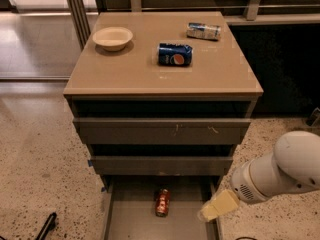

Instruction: Pick coke can from bottom drawer and place on counter

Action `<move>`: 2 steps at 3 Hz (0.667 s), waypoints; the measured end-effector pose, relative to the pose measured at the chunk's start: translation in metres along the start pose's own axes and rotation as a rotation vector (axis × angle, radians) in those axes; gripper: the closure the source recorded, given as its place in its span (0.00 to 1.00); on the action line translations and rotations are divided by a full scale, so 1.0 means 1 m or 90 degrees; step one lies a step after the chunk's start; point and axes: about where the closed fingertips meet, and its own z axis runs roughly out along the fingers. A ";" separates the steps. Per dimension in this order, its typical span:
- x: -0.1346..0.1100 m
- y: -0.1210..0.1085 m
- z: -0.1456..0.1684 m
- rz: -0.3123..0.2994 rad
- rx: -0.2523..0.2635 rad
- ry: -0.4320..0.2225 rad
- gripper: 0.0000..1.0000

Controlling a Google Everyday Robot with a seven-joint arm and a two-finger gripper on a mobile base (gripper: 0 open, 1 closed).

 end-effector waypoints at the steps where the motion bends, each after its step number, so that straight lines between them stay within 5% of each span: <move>1: -0.008 -0.012 0.003 0.051 0.033 -0.030 0.00; 2: -0.008 -0.012 0.003 0.051 0.033 -0.030 0.00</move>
Offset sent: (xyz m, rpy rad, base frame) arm 0.0132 -0.0021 -0.0030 0.0104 -0.0227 -0.1022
